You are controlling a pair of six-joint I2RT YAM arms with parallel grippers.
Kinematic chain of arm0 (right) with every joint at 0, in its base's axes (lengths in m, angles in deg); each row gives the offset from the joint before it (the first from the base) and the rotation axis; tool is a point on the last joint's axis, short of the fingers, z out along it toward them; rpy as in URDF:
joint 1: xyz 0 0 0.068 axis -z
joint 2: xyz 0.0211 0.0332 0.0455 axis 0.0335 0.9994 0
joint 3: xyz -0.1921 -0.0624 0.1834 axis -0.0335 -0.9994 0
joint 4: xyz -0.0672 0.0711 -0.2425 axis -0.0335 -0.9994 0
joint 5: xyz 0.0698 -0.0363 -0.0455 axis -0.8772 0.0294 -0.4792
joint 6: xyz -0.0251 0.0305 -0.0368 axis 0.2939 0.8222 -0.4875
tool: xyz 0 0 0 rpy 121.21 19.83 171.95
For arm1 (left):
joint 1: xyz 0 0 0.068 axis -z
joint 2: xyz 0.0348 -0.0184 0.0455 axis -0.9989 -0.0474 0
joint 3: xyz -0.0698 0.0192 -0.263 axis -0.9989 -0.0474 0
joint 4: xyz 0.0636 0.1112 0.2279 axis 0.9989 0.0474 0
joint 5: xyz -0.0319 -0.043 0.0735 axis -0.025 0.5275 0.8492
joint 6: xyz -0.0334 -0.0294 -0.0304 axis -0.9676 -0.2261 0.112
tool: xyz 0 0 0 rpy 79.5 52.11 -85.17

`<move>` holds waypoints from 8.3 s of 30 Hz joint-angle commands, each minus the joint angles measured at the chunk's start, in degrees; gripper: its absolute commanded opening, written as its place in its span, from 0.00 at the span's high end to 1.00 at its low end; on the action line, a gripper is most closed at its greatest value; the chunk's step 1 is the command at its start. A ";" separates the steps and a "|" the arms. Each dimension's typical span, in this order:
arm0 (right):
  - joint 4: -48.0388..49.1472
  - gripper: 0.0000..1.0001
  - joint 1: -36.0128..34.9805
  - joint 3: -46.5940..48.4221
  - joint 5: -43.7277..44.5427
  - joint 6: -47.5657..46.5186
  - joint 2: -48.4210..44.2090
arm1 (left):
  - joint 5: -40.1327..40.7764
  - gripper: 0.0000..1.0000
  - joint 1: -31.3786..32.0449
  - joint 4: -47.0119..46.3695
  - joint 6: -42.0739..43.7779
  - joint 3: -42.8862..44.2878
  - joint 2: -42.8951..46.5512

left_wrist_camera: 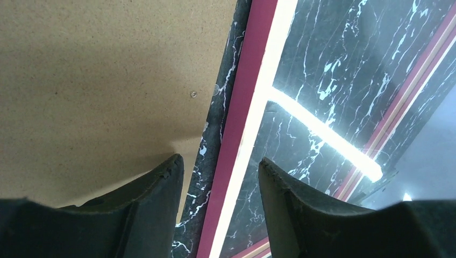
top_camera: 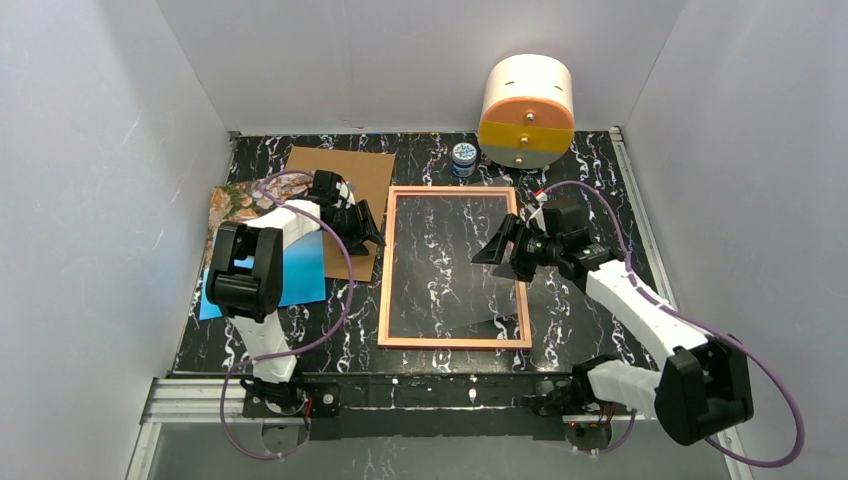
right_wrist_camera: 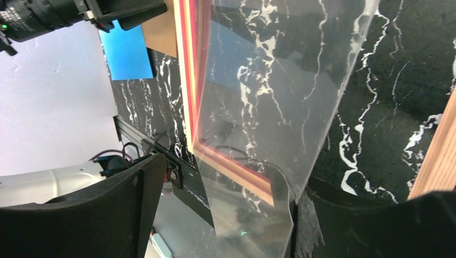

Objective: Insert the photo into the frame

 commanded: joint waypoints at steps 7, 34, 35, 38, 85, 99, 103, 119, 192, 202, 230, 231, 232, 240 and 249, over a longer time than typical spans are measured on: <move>8.86 0.10 4.42 0.65 -0.42 -4.05 6.88 | -2.47 0.48 -0.18 0.57 2.72 1.00 -2.50; 10.11 0.42 21.56 8.39 -30.03 -13.72 20.00 | -2.34 0.47 -0.19 0.92 2.85 2.24 -4.03; 7.55 0.44 21.58 9.89 -30.10 -15.80 20.88 | -2.33 0.47 -0.16 0.92 2.89 2.25 -4.06; 4.39 0.53 21.66 12.14 -29.22 -19.32 22.48 | -2.34 0.47 -0.14 1.04 2.93 2.23 -4.08; 30.01 0.99 10.97 -1.52 -21.53 7.42 8.41 | -6.88 0.75 -0.13 -0.86 2.90 0.49 -6.69; 33.26 0.99 9.73 -3.26 -20.74 6.88 6.06 | -6.01 0.75 -0.13 -0.30 2.31 1.00 -8.24; 33.36 0.99 9.27 -3.36 -20.64 6.58 6.91 | -5.83 0.75 -0.17 -0.18 2.31 1.03 -8.32; 29.36 0.99 8.90 -2.44 -16.48 3.51 7.85 | -4.60 0.76 -0.13 0.67 2.57 1.28 -9.26; 21.79 0.99 9.38 -5.47 -7.01 -5.32 7.34 | -2.86 0.78 -0.13 2.13 3.80 1.16 -11.49; 18.31 0.99 10.05 -3.86 -5.22 -7.20 9.57 | -2.33 0.83 -0.13 2.48 4.02 1.27 -11.85; 28.73 0.99 10.62 -3.43 -19.28 -2.96 7.15 | -1.89 0.83 -0.13 2.48 4.47 1.18 -12.98; 29.14 0.99 10.63 -3.45 -19.54 -2.69 7.44 | -1.88 0.83 -0.13 2.44 4.50 1.18 -12.99; 29.46 0.99 10.63 -3.38 -19.87 -2.50 7.59 | -1.87 0.83 -0.13 2.48 4.51 1.16 -13.00; 30.87 0.99 10.66 -2.57 -20.91 -0.78 7.98 | -1.90 0.83 -0.13 2.50 4.60 1.16 -13.09; 33.25 0.99 10.58 -3.31 -21.47 1.39 9.44 | -1.88 0.83 -0.13 2.59 4.58 1.21 -13.00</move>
